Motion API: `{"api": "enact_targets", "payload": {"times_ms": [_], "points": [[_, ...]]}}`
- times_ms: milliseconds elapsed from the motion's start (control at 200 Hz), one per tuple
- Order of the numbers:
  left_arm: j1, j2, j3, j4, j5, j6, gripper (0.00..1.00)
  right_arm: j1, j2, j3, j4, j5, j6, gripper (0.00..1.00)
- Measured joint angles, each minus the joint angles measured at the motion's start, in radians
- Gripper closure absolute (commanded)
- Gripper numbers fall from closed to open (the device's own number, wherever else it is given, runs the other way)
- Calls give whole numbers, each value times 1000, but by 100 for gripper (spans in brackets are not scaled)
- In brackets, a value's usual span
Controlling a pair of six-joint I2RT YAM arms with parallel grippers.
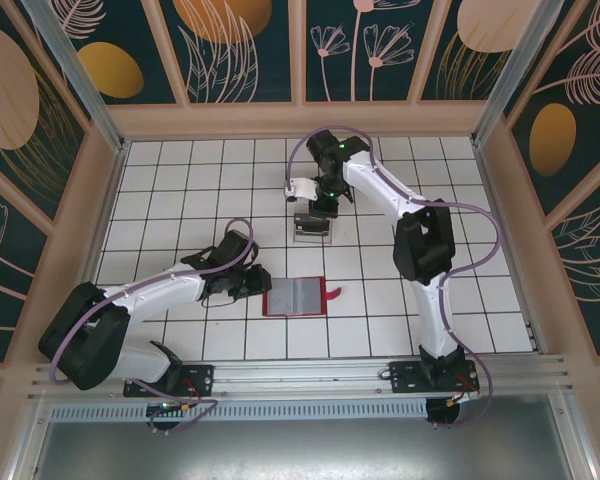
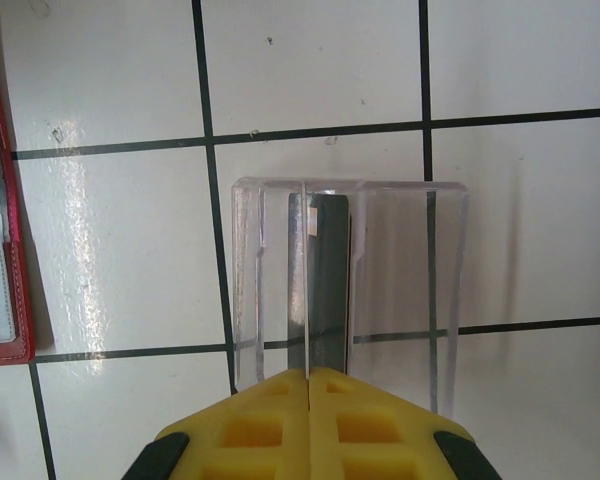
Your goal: Take the credit cards out of the card holder
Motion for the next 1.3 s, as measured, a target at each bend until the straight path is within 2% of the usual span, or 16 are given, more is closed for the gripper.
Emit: {"api": "enact_targets", "payload": {"times_ms": [731, 841, 1021, 1301], "points": [[0, -13, -5, -7, -12, -2, 79, -32, 71, -14, -10, -11, 1, 100], [0, -13, -5, -7, -16, -2, 79, -32, 71, -14, -10, -13, 4, 89], [0, -14, -6, -7, -16, -2, 79, -32, 71, -14, -3, -4, 11, 82], [0, -15, -8, -7, -23, -2, 78, -27, 66, -51, 69, 47, 21, 81]]}}
